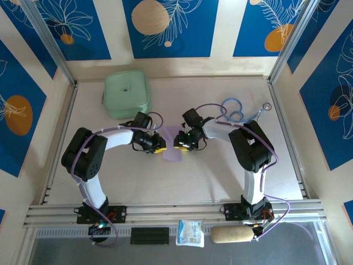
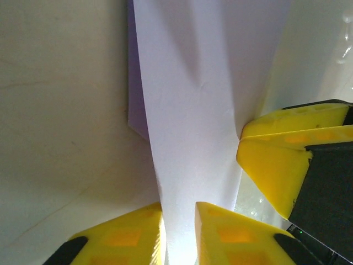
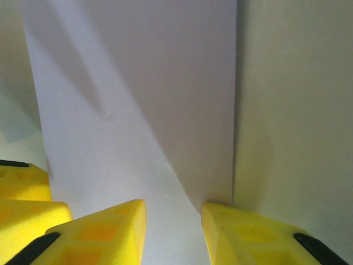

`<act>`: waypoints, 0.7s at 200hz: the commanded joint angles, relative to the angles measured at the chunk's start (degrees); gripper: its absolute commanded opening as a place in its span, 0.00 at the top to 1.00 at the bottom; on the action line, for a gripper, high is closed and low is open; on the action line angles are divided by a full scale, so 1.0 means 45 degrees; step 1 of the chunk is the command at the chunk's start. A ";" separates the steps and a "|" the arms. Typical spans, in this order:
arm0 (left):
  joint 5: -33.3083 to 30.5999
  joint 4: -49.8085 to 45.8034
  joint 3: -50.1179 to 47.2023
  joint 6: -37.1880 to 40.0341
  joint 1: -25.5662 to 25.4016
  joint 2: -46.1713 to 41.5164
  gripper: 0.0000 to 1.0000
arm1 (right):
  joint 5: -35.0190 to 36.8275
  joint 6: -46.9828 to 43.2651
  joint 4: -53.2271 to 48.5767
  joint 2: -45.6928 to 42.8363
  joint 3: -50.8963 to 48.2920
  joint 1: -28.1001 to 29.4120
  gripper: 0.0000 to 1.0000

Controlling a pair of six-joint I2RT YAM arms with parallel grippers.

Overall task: Fold a paper plane with a square sheet of paper (pick it up from the middle)
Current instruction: Third fold the triangle at the center of the table.

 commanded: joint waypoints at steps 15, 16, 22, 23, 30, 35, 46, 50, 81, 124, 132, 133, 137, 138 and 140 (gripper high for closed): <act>0.0348 0.0933 -0.0448 -0.0983 0.0172 -0.0483 0.89 | 0.0611 -0.0830 -0.0036 -0.0282 -0.0341 -0.0114 0.59; 0.0351 0.0956 -0.0458 -0.0994 0.0172 -0.0497 0.90 | 0.0611 -0.0855 -0.0017 -0.0319 -0.0340 -0.0114 0.59; 0.0372 0.1087 -0.0502 -0.1139 0.0172 -0.0526 0.91 | 0.0639 -0.0993 0.0100 -0.0551 -0.0305 -0.0133 0.57; 0.0383 0.1111 -0.0505 -0.1169 0.0172 -0.0529 0.91 | 0.0645 -0.1015 0.0119 -0.0590 -0.0303 -0.0134 0.57; 0.0413 0.1224 -0.0561 -0.1304 0.0173 -0.0558 0.92 | 0.0680 -0.1167 0.0315 -0.0898 -0.0334 -0.0136 0.54; 0.0425 0.1302 -0.0595 -0.1394 0.0172 -0.0601 0.93 | 0.0717 -0.1303 0.0479 -0.1145 -0.0366 -0.0168 0.51; 0.0383 0.1434 -0.0664 -0.1599 0.0191 -0.0700 0.94 | 0.1046 -0.1534 0.0753 -0.1721 -0.0458 -0.0154 0.43; 0.0376 0.1501 -0.0681 -0.1685 0.0191 -0.0721 0.95 | 0.1145 -0.1679 0.0866 -0.1932 -0.0515 -0.0157 0.42; 0.0305 0.2094 -0.0941 -0.2473 0.0191 -0.1119 0.96 | 0.2383 -0.3335 0.2032 -0.3410 -0.1315 0.0066 0.33; -0.0025 0.2228 -0.1036 -0.3231 0.0172 -0.1581 0.96 | 0.3112 -0.6063 0.4410 -0.4607 -0.3027 0.0586 0.27; -0.0055 0.2229 -0.1035 -0.3303 0.0172 -0.1640 0.96 | 0.3262 -0.6806 0.5067 -0.4769 -0.3456 0.0827 0.28; -0.0045 0.2229 -0.1026 -0.3325 0.0182 -0.1642 0.96 | 0.3304 -0.6890 0.5142 -0.4770 -0.3509 0.0864 0.28; -0.0046 0.2244 -0.1035 -0.3378 0.0172 -0.1656 0.96 | 0.3384 -0.7230 0.5469 -0.4837 -0.3725 0.1009 0.28; -0.0061 0.2256 -0.1035 -0.3392 0.0172 -0.1660 0.96 | 0.3404 -0.7316 0.5558 -0.4853 -0.3770 0.1043 0.28; -0.0057 0.2265 -0.1035 -0.3437 0.0172 -0.1673 0.96 | 0.3443 -0.7489 0.5707 -0.4874 -0.3863 0.1127 0.28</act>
